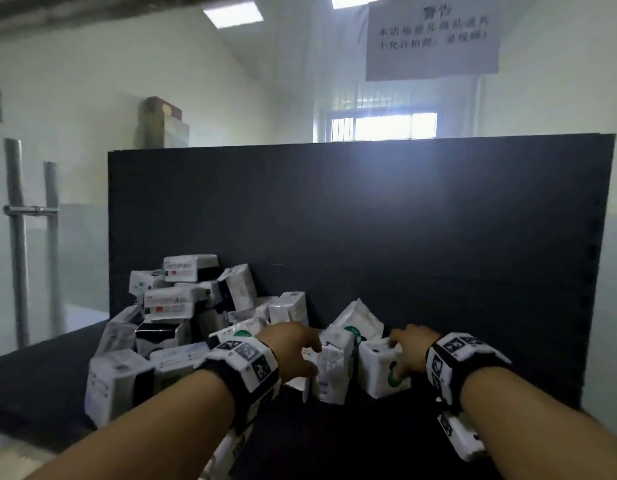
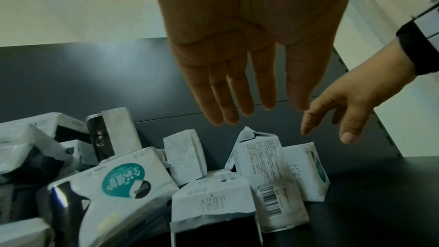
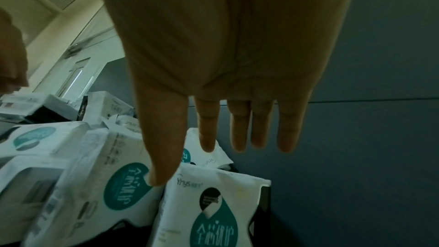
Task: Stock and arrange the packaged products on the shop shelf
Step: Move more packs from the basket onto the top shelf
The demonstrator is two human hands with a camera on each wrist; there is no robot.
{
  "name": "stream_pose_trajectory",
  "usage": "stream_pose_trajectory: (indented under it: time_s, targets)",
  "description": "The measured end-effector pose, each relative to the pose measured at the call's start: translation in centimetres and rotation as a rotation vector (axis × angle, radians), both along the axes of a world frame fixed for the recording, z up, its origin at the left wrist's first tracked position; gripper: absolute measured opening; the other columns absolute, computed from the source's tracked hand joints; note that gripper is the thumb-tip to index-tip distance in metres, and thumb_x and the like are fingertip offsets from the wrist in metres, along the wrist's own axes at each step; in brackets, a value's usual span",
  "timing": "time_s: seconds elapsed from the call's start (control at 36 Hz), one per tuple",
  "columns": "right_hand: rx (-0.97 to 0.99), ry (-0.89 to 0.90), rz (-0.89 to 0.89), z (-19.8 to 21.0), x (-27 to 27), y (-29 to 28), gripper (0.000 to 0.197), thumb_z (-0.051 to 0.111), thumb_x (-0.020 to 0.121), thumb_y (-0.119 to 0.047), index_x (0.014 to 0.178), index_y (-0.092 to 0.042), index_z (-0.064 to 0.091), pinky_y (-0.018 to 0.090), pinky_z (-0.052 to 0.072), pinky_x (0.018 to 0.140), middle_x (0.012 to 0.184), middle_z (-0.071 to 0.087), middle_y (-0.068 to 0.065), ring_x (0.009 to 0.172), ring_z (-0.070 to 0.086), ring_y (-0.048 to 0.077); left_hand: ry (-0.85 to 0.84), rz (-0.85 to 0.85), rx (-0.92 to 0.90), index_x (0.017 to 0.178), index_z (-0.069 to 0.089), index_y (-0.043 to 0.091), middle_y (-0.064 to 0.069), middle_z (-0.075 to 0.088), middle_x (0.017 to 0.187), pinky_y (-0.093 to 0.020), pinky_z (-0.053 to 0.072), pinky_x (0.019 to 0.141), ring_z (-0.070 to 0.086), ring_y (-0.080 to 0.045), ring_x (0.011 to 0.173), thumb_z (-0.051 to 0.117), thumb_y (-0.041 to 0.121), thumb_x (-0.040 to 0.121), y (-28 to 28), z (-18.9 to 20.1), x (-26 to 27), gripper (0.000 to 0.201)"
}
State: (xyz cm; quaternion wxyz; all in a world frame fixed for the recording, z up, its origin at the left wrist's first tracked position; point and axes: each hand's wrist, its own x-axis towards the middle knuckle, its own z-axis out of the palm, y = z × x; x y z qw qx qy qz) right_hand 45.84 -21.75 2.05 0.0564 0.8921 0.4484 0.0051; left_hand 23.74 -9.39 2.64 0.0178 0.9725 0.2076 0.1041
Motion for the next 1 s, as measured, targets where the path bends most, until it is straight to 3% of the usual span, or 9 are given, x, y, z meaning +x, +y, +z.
stream_pose_trajectory:
  time_s: [0.17, 0.31, 0.5, 0.58, 0.69, 0.75, 0.83, 0.92, 1.0]
  targets:
    - [0.092, 0.058, 0.011, -0.6, 1.8, 2.1, 0.079, 0.063, 0.076, -0.064, 0.139, -0.023, 0.04, 0.037, 0.042, 0.095, 0.136, 0.046, 0.011, 0.121, 0.047, 0.034, 0.067, 0.055, 0.049, 0.125, 0.054, 0.028, -0.003, 0.049, 0.129, -0.028, 0.04, 0.087, 0.051, -0.024, 0.115, 0.064, 0.044, 0.083, 0.2, 0.4, 4.6, 0.046]
    - [0.224, 0.074, -0.042, -2.8, 2.8, 3.4, 0.076, 0.054, 0.081, -0.069, 0.131, -0.014, 0.043, 0.033, 0.043, 0.082, 0.129, 0.053, 0.012, 0.112, 0.056, 0.028, 0.095, 0.155, 0.112, 0.127, 0.048, 0.024, -0.009, 0.052, 0.126, -0.035, 0.042, 0.088, 0.053, -0.032, 0.112, 0.057, 0.053, 0.083, 0.6, -0.5, 8.4, 0.053]
    - [0.28, 0.209, -0.16, -5.0, 3.6, 4.1, 0.071, 0.059, 0.084, -0.057, 0.138, -0.014, 0.044, 0.041, 0.038, 0.103, 0.142, 0.042, 0.015, 0.129, 0.043, 0.035, 0.05, 0.26, 0.047, 0.123, 0.044, 0.017, -0.009, 0.061, 0.115, -0.029, 0.038, 0.07, 0.059, -0.028, 0.102, 0.052, 0.061, 0.08, 1.6, -2.8, 11.5, 0.062]
    - [0.229, 0.225, -0.163, -4.5, 3.5, 3.6, 0.077, 0.061, 0.076, -0.062, 0.136, -0.016, 0.044, 0.041, 0.039, 0.097, 0.138, 0.043, 0.013, 0.126, 0.042, 0.034, 0.056, 0.271, 0.022, 0.126, 0.044, 0.018, -0.007, 0.059, 0.119, -0.03, 0.037, 0.071, 0.058, -0.028, 0.105, 0.051, 0.061, 0.081, 1.6, -3.4, 12.0, 0.063]
    - [0.094, 0.306, -0.147, -3.1, 3.4, 2.5, 0.101, 0.057, 0.043, -0.066, 0.132, -0.021, 0.041, 0.039, 0.046, 0.09, 0.131, 0.046, 0.009, 0.118, 0.045, 0.03, 0.04, 0.289, 0.013, 0.124, 0.041, 0.015, -0.009, 0.061, 0.117, -0.031, 0.041, 0.072, 0.06, -0.028, 0.103, 0.056, 0.053, 0.081, 1.6, -3.9, 11.8, 0.059]
    - [0.085, 0.344, -0.14, -3.0, 3.3, 1.7, 0.109, 0.055, 0.032, -0.067, 0.13, -0.021, 0.042, 0.033, 0.047, 0.075, 0.115, 0.052, 0.001, 0.104, 0.053, 0.023, 0.026, 0.283, 0.014, 0.125, 0.039, 0.015, -0.008, 0.063, 0.111, -0.03, 0.042, 0.068, 0.061, -0.028, 0.097, 0.058, 0.049, 0.079, 1.4, -4.0, 11.5, 0.06]
    - [0.118, 0.394, -0.157, -3.0, 2.6, 0.2, 0.109, 0.058, 0.031, -0.068, 0.128, -0.021, 0.046, 0.028, 0.044, 0.062, 0.093, 0.052, -0.006, 0.084, 0.056, 0.015, 0.018, 0.258, -0.036, 0.129, 0.031, 0.017, -0.006, 0.063, 0.105, -0.03, 0.041, 0.064, 0.062, -0.027, 0.093, 0.064, 0.052, 0.071, 0.7, -3.7, 11.0, 0.075]
    - [0.162, 0.403, -0.194, -2.7, 1.6, -1.4, 0.113, 0.064, 0.033, -0.066, 0.134, -0.02, 0.041, 0.028, 0.047, 0.069, 0.1, 0.051, -0.003, 0.09, 0.056, 0.019, 0.015, 0.226, -0.11, 0.131, 0.026, 0.021, -0.007, 0.062, 0.105, -0.033, 0.044, 0.064, 0.06, -0.028, 0.09, 0.066, 0.054, 0.067, -0.1, -2.7, 9.9, 0.083]
    - [0.191, 0.371, -0.219, -1.4, -0.1, -3.1, 0.121, 0.063, 0.032, -0.068, 0.14, -0.02, 0.036, 0.029, 0.049, 0.072, 0.104, 0.053, -0.002, 0.093, 0.056, 0.021, 0.013, 0.19, -0.151, 0.133, 0.026, 0.018, -0.011, 0.06, 0.111, -0.034, 0.041, 0.065, 0.059, -0.029, 0.092, 0.068, 0.045, 0.076, -0.6, -1.5, 8.4, 0.076]
